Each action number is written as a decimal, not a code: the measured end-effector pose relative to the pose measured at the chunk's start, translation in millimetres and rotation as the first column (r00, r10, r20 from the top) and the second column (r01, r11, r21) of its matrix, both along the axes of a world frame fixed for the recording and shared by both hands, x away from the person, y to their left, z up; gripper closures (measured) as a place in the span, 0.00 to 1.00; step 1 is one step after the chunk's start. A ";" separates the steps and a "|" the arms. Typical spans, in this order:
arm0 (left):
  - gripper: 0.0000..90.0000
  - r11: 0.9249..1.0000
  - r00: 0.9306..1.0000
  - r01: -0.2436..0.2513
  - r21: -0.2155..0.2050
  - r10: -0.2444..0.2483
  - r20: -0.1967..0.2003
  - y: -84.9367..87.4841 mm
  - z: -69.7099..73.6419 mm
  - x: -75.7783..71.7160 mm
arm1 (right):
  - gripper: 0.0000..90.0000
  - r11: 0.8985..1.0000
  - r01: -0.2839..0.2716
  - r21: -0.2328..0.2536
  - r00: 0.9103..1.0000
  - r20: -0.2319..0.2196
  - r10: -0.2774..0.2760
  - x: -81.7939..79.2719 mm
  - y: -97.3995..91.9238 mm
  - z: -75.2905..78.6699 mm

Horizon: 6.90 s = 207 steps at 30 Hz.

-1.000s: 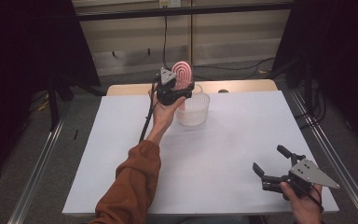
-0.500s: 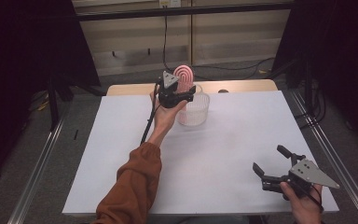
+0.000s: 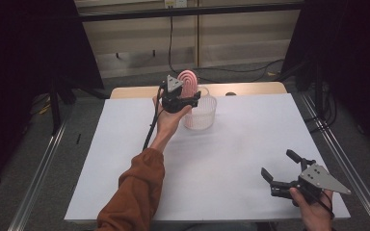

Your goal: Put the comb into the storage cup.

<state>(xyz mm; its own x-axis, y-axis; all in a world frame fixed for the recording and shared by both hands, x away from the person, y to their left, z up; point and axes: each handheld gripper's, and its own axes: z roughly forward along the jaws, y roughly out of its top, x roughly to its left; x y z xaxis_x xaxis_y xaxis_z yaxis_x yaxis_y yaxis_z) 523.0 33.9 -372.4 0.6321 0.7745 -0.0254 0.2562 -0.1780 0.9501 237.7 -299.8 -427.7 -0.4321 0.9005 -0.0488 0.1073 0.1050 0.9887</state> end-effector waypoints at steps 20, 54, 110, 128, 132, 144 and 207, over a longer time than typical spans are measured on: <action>0.18 1.000 0.998 -0.004 0.018 0.005 -0.060 32.4 4.8 -9.5 | 0.00 1.000 0.005 -0.001 1.000 0.000 -0.005 0.5 0.2 0.0; 0.21 0.998 0.990 0.006 -0.067 -0.016 -0.141 35.0 -9.4 -8.5 | 0.00 1.000 0.007 -0.002 1.000 0.004 -0.007 1.0 0.7 0.1; 0.03 0.996 0.999 0.024 0.081 -0.022 -0.030 47.7 -19.0 -11.2 | 0.00 1.000 0.006 -0.004 1.000 0.005 -0.006 1.0 0.7 0.1; 0.03 1.000 0.999 0.001 0.010 -0.002 0.039 51.9 -18.0 -17.3 | 0.00 1.000 0.010 -0.006 1.000 0.006 -0.010 1.3 0.7 -0.1; 0.02 1.000 0.998 -0.009 -0.003 0.009 0.060 53.8 -20.3 -18.4 | 0.00 1.000 0.012 -0.003 1.000 0.006 -0.012 1.9 0.4 -0.6; 0.02 0.999 0.997 -0.015 -0.037 0.018 0.079 62.9 -17.1 -23.5 | 0.00 1.000 0.013 0.000 1.000 0.010 -0.013 2.6 -0.7 -0.6; 0.03 0.996 0.990 0.000 -0.089 0.012 0.143 108.7 -9.7 -76.0 | 0.00 0.999 0.031 -0.008 0.999 0.016 -0.031 2.4 1.9 0.9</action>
<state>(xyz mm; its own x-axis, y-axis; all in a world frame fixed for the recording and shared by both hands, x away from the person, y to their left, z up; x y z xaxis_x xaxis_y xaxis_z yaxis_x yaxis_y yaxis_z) 446.9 142.6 -382.1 0.6295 0.7770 -0.0040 0.1173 -0.0900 0.9890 240.0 -297.9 -426.8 -0.4028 0.9131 -0.0628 0.0950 0.1099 0.9894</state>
